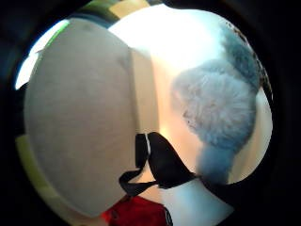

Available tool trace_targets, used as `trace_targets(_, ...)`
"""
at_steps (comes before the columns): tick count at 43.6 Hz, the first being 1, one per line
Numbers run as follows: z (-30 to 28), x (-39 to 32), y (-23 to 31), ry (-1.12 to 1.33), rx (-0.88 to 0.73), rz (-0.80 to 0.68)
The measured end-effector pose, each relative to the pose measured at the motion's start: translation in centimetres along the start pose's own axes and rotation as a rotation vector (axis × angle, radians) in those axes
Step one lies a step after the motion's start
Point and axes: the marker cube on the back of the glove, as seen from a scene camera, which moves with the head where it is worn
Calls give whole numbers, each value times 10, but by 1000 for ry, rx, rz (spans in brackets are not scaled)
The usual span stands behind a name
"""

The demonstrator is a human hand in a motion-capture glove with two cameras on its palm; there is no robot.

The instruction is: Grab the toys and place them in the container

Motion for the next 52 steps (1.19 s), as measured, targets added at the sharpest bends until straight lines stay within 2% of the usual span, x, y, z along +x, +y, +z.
trace_targets(2,6,-1,-3,10,-17,34)
trace_targets(6,12,-11,-6,-47,-36,-21)
trace_targets(16,24,3,-23,81,-71,2)
trace_targets(21,20,-6,-30,-25,-129,-60)
trace_targets(25,19,-3,-31,7,-158,-92)
trace_targets(31,16,-9,-33,-39,-148,-33)
trace_targets(35,16,-10,-31,-2,-146,-53)
trace_targets(40,15,-17,-27,59,-96,-57)
trace_targets(47,15,-31,-25,98,70,0)
trace_targets(52,16,-31,-21,105,164,-58)
